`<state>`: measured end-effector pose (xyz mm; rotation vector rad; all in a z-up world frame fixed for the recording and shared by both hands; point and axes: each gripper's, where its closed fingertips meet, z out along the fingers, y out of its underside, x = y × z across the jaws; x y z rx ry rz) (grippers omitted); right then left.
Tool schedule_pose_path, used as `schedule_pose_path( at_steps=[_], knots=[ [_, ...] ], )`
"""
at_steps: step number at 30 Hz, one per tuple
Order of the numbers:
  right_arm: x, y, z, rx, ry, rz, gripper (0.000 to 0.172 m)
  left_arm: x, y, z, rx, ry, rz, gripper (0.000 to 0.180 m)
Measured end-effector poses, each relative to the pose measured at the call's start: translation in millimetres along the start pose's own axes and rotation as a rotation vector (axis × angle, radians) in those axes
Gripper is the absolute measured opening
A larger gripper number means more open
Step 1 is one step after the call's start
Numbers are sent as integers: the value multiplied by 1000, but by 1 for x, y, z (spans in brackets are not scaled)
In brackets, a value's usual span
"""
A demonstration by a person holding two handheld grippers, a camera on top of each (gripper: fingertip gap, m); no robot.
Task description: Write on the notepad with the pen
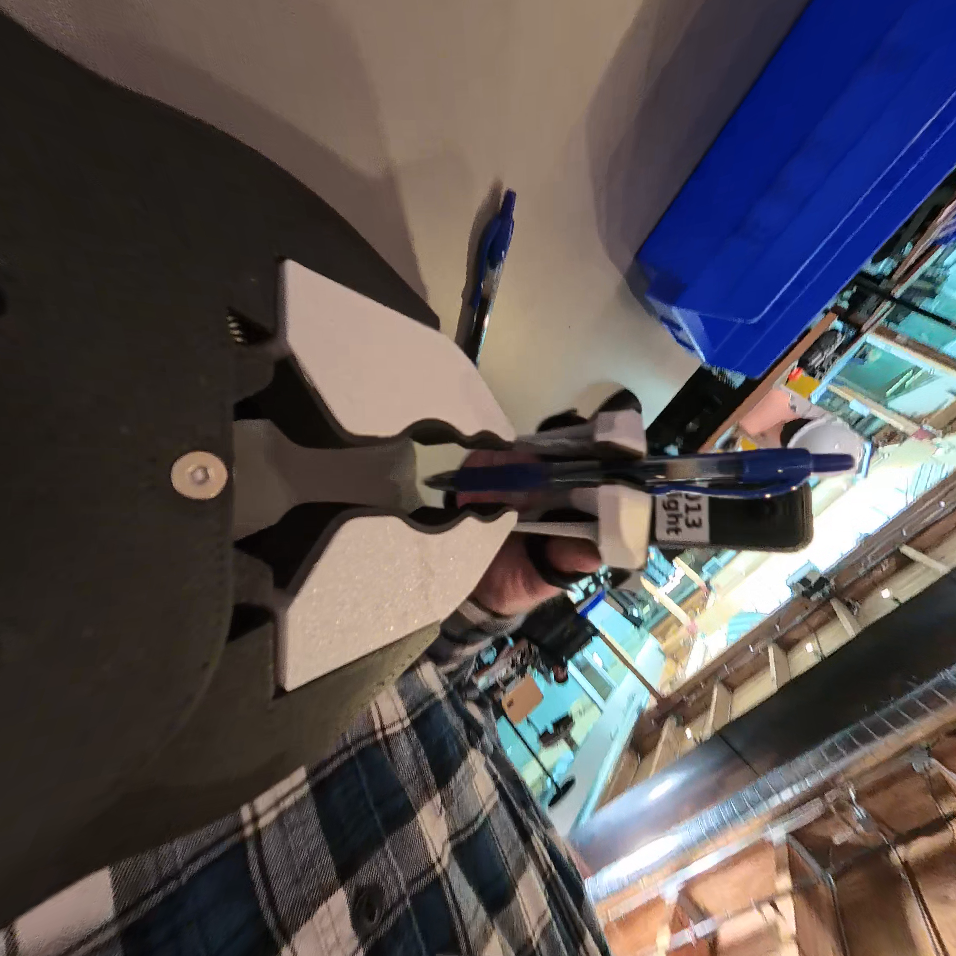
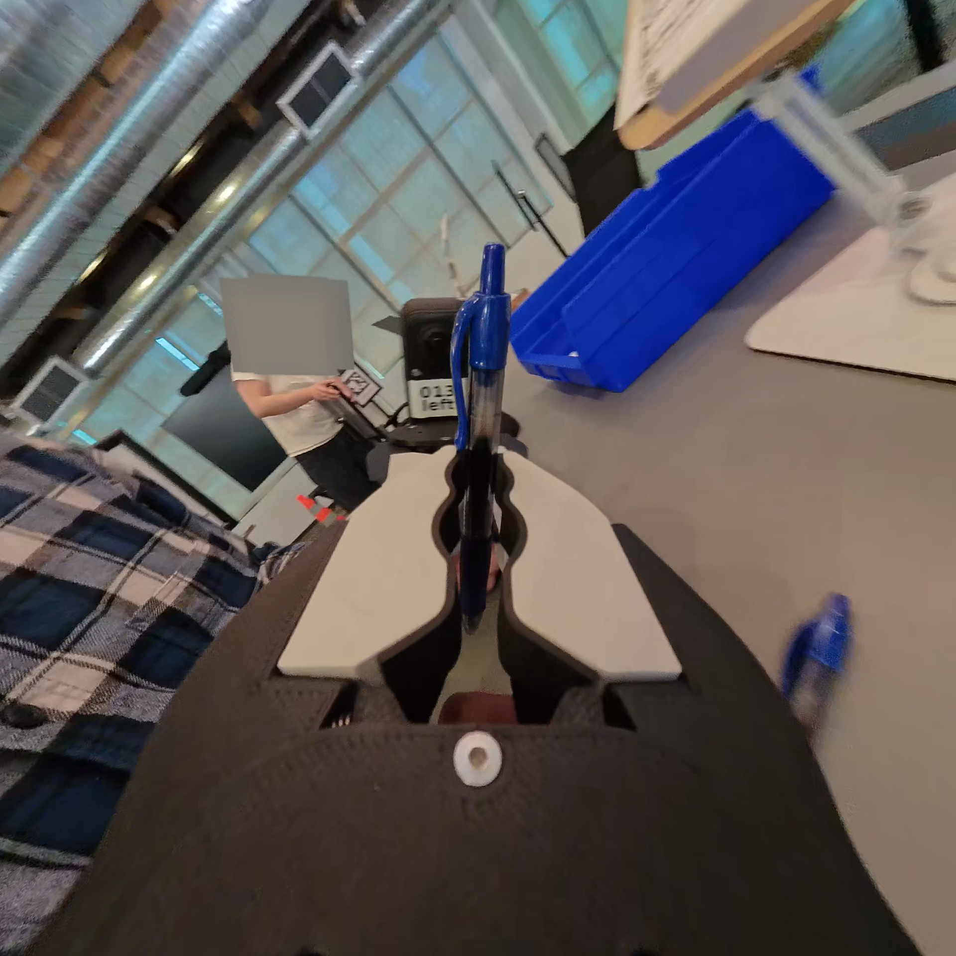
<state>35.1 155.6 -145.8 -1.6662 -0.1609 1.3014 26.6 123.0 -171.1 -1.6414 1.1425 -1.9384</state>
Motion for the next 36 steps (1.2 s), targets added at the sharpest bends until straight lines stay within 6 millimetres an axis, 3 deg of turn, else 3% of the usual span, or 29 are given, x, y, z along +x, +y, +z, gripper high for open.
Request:
schedule_pose_path(
  at_steps=[3, 7, 13, 16, 20, 23, 26, 30, 34, 36],
  knots=[
    [29, -8, -34, -52, 227, -33, 11, -7, -2, -10, -5, -84, 55, 23],
    [71, 12, -75, -269, 500, -67, 11, -20, 5, -26, -69, -218, 140, 20],
    [101, 49, -90, -419, 598, 36, 10, -33, 1, -55, -77, -350, 192, 20],
    [110, 59, -92, -461, 644, 22, 11, -34, -22, -85, -52, -446, 250, 20],
    [115, 56, -94, -449, 681, -2, 25, -52, -71, -157, -69, -718, 373, 21],
    [112, 51, -93, -424, 680, -41, 29, -77, -108, -216, -153, -932, 465, 23],
    [109, 53, -89, -404, 635, -22, 30, -112, -134, -255, -346, -1016, 531, 33],
    [106, 53, -88, -375, 594, 6, 28, -182, -147, -279, -700, -997, 666, 45],
    [105, 53, -88, -367, 587, -10, 26, -253, -140, -295, -996, -906, 668, 64],
    [104, 53, -86, -361, 579, -12, 24, -277, -136, -298, -1091, -858, 671, 67]
  ],
)
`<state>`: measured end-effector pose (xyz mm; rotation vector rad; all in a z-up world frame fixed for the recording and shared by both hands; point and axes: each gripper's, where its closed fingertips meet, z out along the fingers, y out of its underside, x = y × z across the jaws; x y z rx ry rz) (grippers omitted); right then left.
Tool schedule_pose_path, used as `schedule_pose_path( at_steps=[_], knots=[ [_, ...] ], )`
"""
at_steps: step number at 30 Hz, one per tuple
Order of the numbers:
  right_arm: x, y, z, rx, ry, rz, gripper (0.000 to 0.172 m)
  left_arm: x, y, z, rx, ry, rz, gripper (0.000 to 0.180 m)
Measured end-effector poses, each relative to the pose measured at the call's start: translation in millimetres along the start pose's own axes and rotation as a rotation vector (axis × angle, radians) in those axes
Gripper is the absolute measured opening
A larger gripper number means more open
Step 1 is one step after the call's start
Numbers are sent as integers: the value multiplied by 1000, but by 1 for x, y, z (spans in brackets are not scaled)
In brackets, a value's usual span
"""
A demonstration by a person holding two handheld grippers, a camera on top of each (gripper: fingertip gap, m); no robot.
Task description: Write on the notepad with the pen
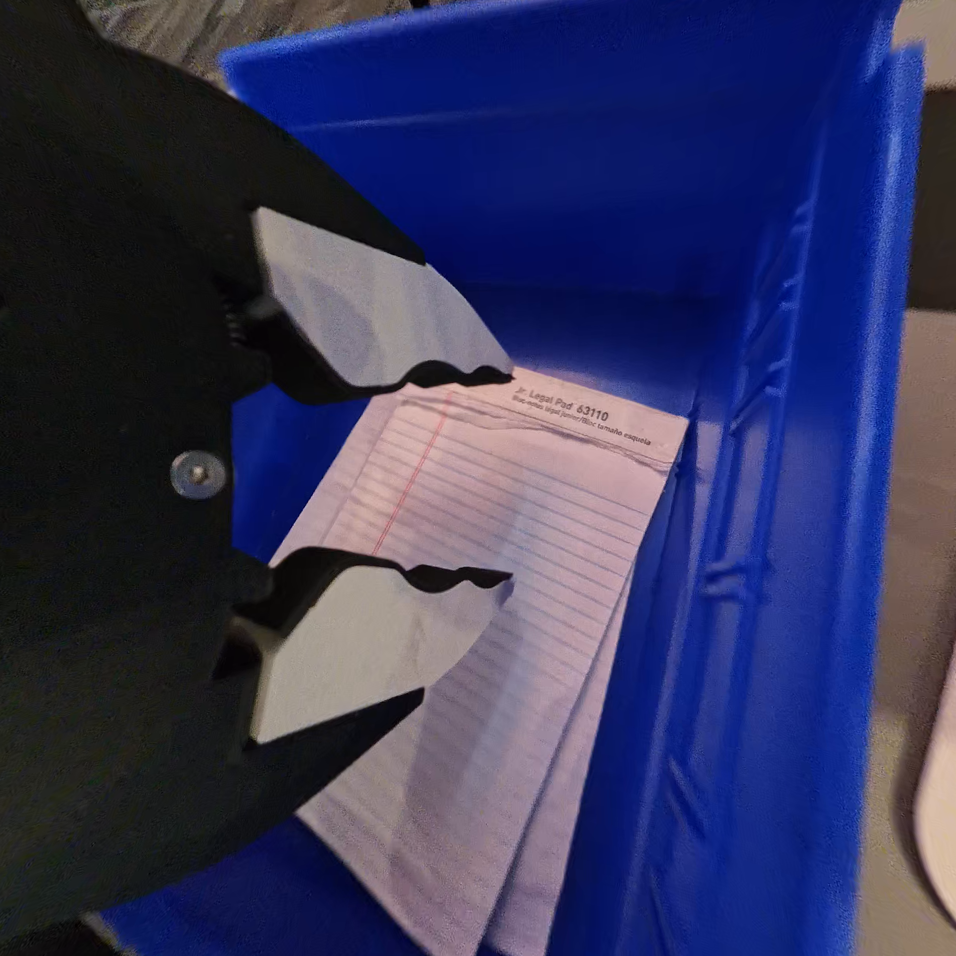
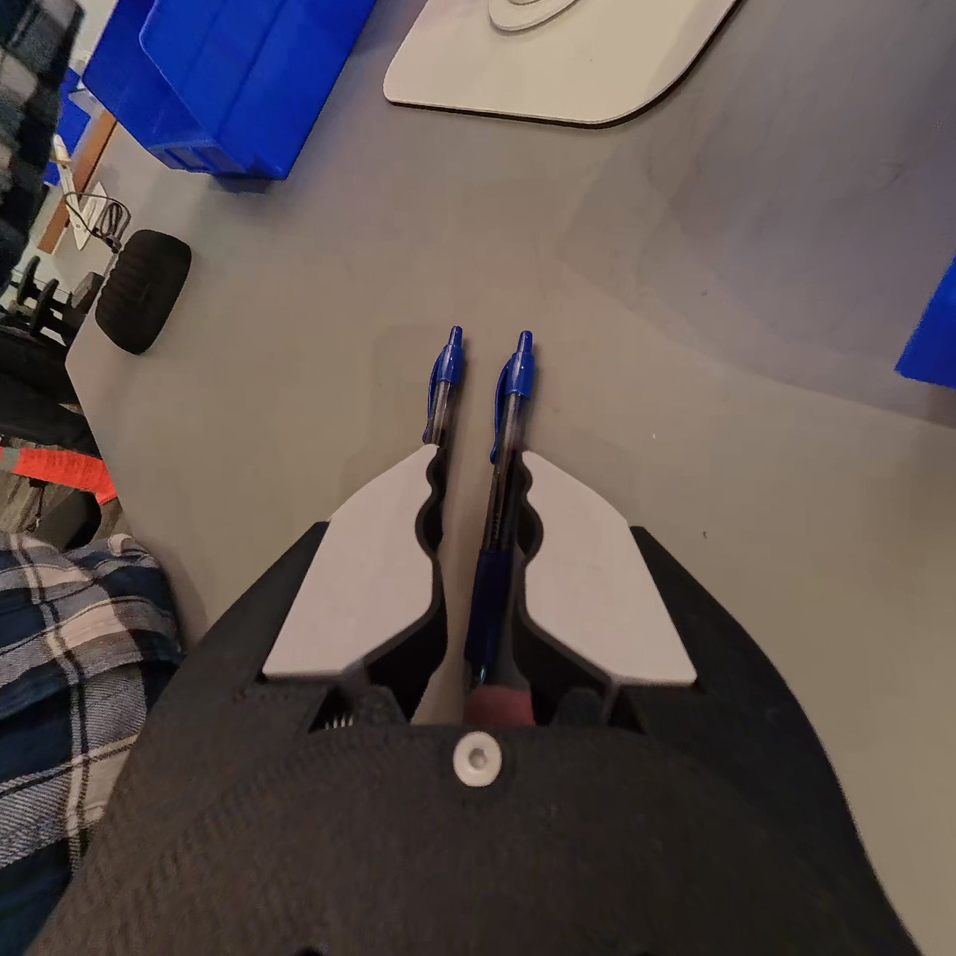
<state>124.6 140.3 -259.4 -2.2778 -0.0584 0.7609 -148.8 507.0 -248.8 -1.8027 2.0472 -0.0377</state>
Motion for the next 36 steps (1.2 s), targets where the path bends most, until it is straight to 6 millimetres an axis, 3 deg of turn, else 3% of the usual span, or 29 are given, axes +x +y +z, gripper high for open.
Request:
schedule_pose_path(
  at_steps=[3, 9, 14, 23, 25, 29, 36],
  knots=[
    [-2, -1, 1, 9, -21, 8, 22, -5, 8, 26, -91, 96, 65, 78],
    [-5, -2, 3, 14, -55, 3, 17, -11, 10, 39, -80, 284, 50, 96],
    [-6, -2, 3, 18, -79, 17, 17, -5, 11, 39, -80, 344, 51, 85],
    [-6, -2, 3, 17, -82, 12, 17, -8, 12, 33, -168, 187, 66, 84],
    [-6, -2, 3, 17, -79, 9, 17, -16, 12, 30, -195, 76, 105, 67],
    [-6, -2, 3, 18, -82, 8, 17, -17, 10, 27, -218, -24, 130, 65],
    [-6, -2, 3, 18, -84, 6, 17, -22, 9, 24, -220, -127, 165, 45]
  ],
)
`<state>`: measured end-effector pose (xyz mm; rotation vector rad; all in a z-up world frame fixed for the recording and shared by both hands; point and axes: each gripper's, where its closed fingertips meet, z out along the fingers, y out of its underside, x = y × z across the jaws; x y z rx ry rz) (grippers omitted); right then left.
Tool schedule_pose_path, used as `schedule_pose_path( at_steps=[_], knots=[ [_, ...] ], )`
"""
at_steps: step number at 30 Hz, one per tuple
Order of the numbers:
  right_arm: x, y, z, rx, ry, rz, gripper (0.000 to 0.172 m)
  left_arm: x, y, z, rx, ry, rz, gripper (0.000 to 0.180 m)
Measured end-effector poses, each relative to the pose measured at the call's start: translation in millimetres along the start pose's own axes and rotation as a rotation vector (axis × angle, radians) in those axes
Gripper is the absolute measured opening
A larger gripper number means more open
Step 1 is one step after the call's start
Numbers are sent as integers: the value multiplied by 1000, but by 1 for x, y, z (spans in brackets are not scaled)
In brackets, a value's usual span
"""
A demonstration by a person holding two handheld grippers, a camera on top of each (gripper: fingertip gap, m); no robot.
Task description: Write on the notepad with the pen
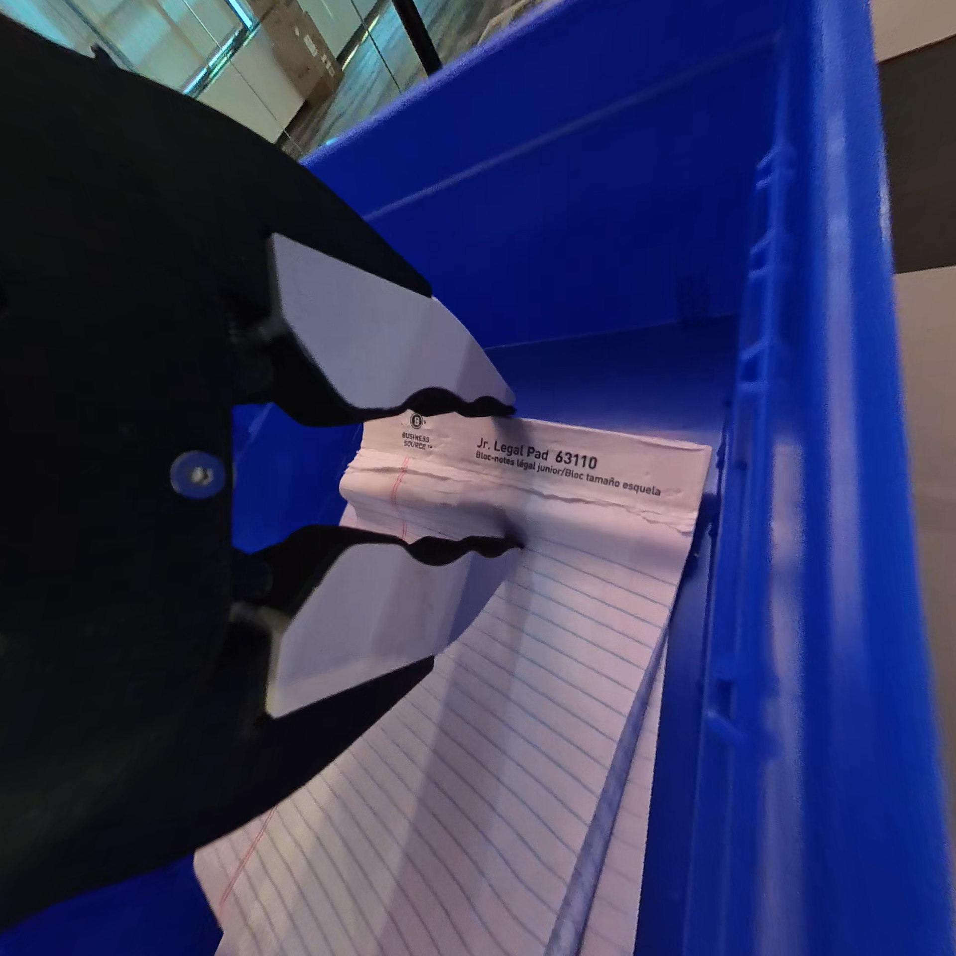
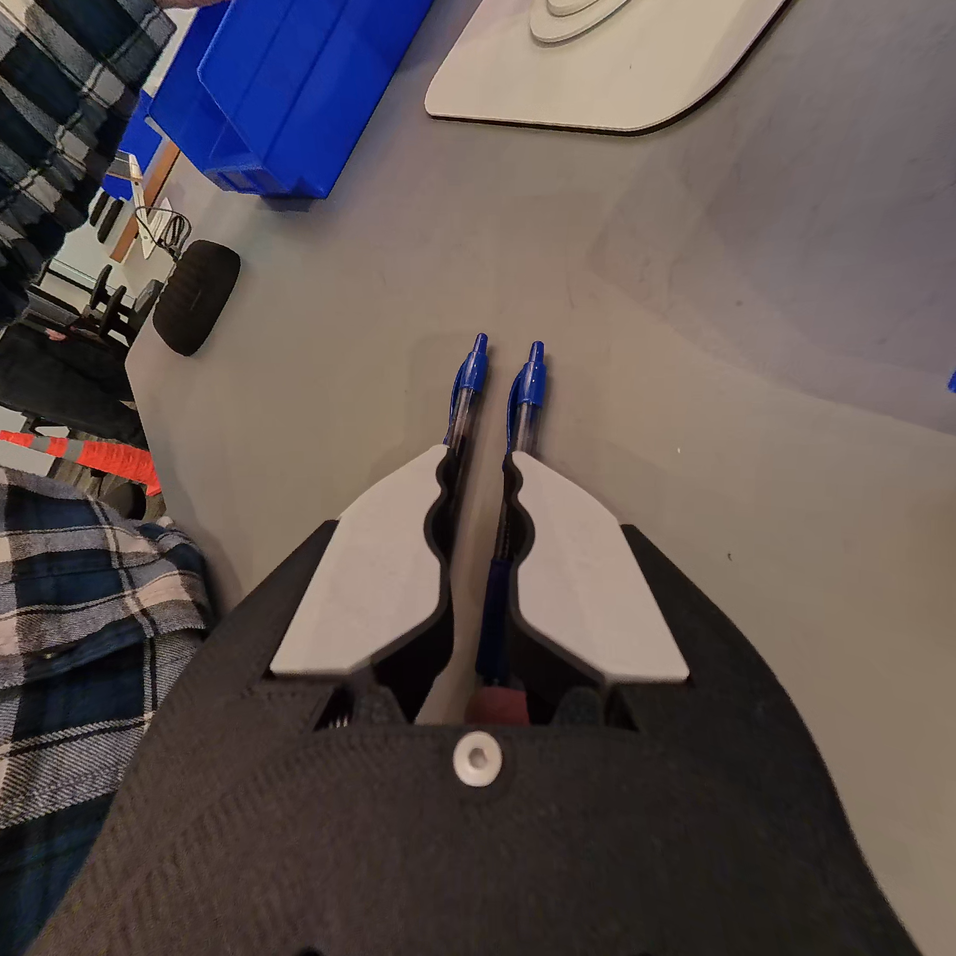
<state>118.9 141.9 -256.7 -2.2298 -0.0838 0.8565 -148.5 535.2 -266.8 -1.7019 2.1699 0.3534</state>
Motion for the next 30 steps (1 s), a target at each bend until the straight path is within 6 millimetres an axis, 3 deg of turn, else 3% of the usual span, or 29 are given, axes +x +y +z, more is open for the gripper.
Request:
schedule_pose_path(
  at_steps=[9, 16, 25, 30],
  knots=[
    [0, 0, 0, 0, -4, 3, 17, -6, 0, -5, 13, -90, 23, 35],
    [0, 0, 0, 0, -8, 6, 16, -12, 0, -24, 33, -209, 39, 31],
    [0, 0, 0, 0, -8, 5, 16, -17, 6, -61, 98, -376, 16, 26],
    [0, 0, 0, -1, -6, 3, 17, -18, 6, -93, 147, -499, 15, 26]
  ],
)
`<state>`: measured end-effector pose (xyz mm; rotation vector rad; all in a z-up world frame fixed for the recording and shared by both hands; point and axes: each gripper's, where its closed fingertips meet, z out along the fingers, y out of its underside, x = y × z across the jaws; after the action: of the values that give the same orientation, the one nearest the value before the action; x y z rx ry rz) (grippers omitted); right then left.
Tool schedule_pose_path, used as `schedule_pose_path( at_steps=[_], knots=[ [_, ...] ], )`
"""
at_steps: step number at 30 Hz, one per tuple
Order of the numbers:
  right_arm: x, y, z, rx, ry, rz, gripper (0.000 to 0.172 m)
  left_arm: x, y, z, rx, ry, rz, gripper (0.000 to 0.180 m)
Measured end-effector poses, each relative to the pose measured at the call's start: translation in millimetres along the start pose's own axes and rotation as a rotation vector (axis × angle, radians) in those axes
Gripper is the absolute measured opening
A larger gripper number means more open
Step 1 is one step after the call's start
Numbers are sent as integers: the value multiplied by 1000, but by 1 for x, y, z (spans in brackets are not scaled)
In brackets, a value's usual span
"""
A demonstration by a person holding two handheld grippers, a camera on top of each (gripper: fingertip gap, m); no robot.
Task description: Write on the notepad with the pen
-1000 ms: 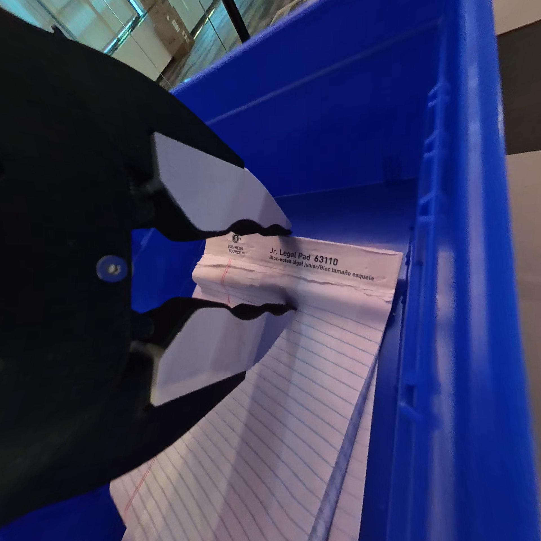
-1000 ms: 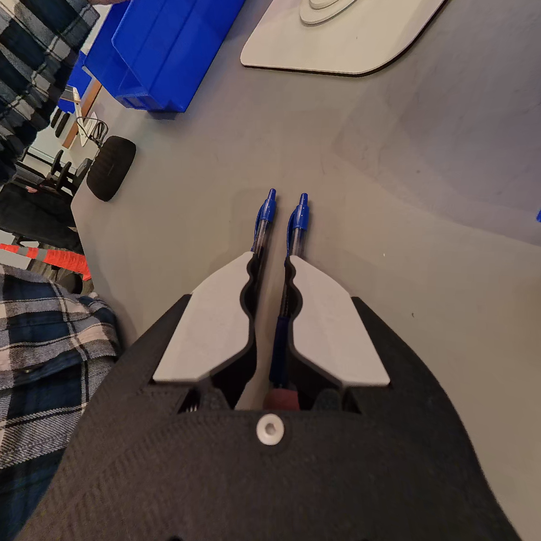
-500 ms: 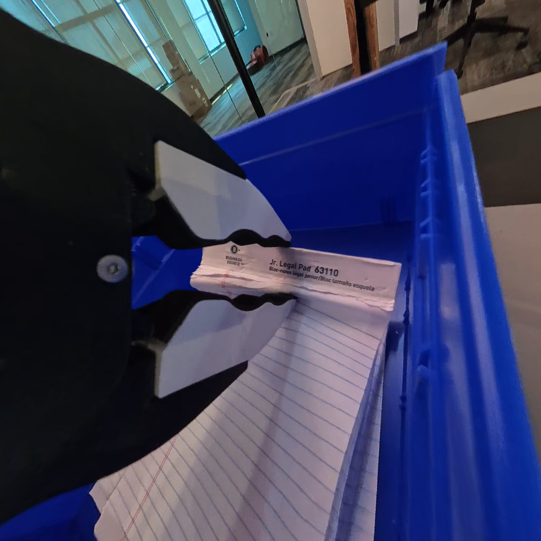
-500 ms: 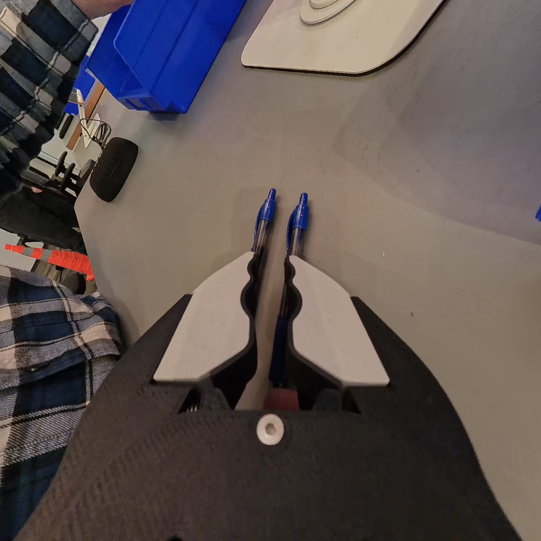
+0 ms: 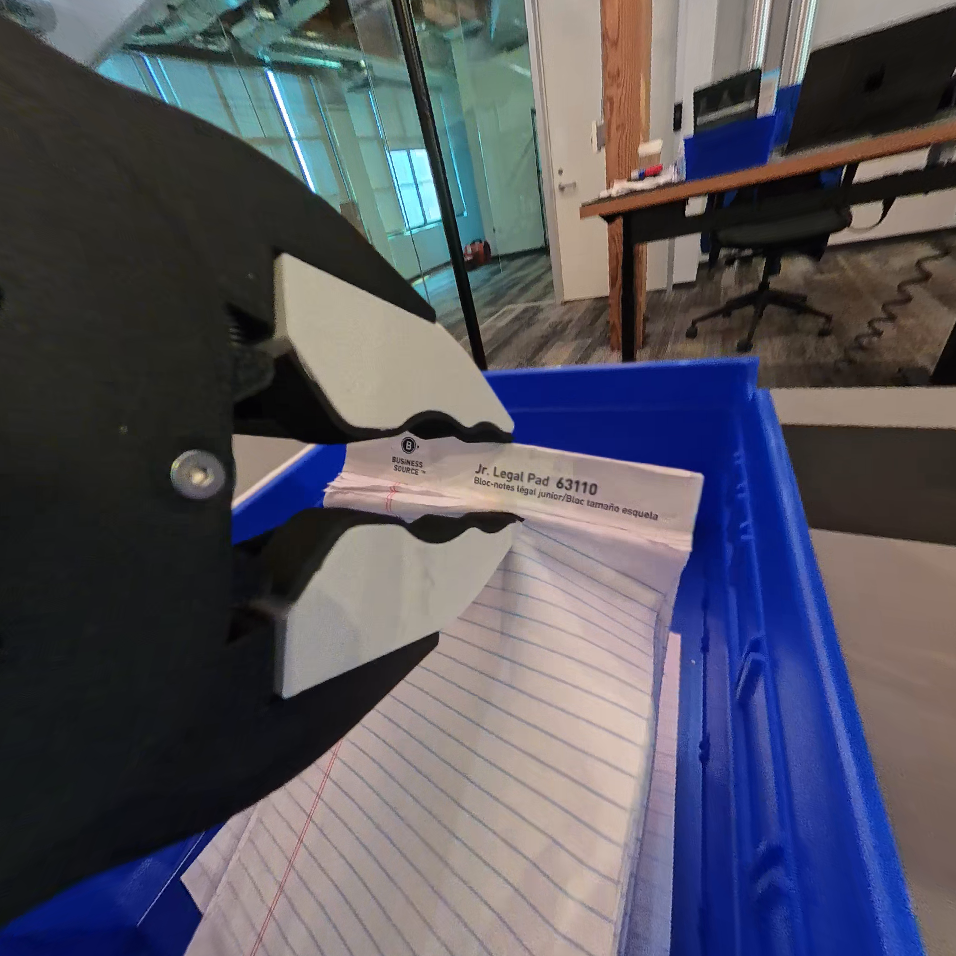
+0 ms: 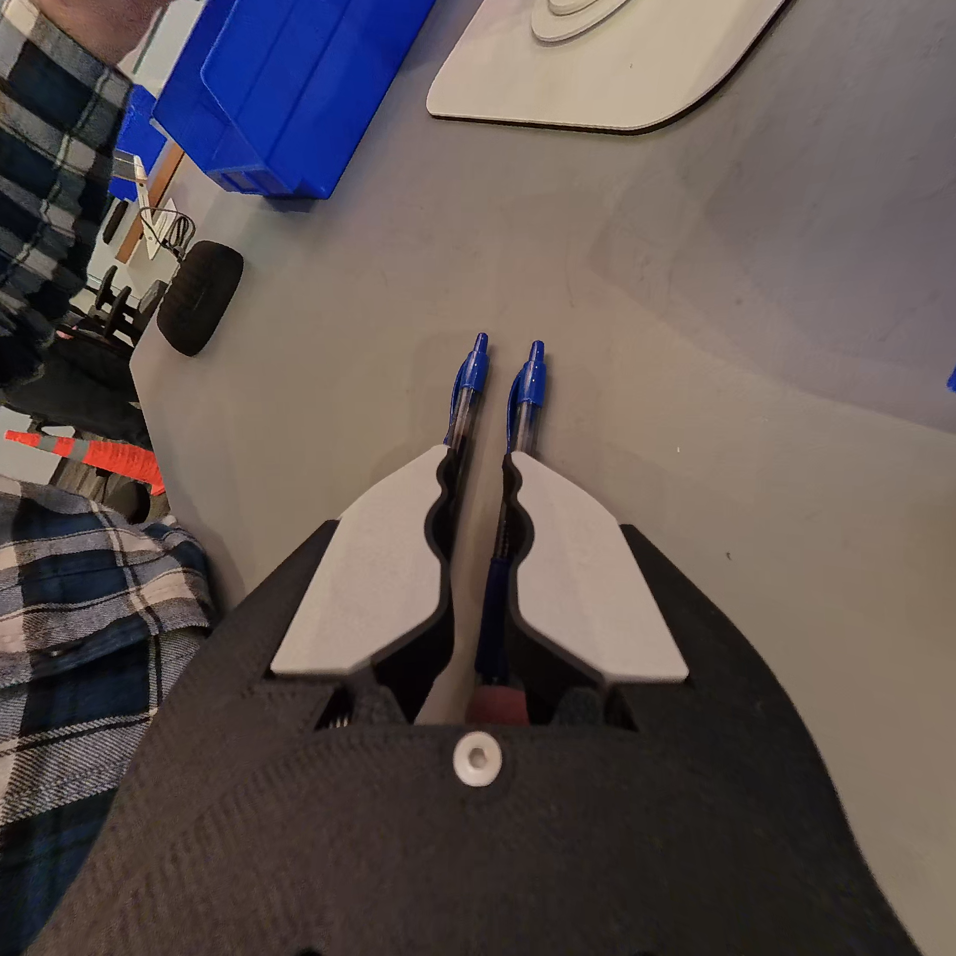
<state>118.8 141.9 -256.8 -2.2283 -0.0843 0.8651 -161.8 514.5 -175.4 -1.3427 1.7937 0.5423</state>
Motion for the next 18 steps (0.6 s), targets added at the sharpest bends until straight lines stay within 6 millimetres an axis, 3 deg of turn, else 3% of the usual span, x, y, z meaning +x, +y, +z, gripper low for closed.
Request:
schedule_pose_path(
  at_steps=[9, 18],
  knots=[
    [-1, 0, 0, 0, 4, -6, 17, -16, -7, -77, 61, -246, 16, 25],
    [-2, 1, 1, -6, 5, -13, 17, 10, -12, -159, 95, -280, 24, 27]
  ],
)
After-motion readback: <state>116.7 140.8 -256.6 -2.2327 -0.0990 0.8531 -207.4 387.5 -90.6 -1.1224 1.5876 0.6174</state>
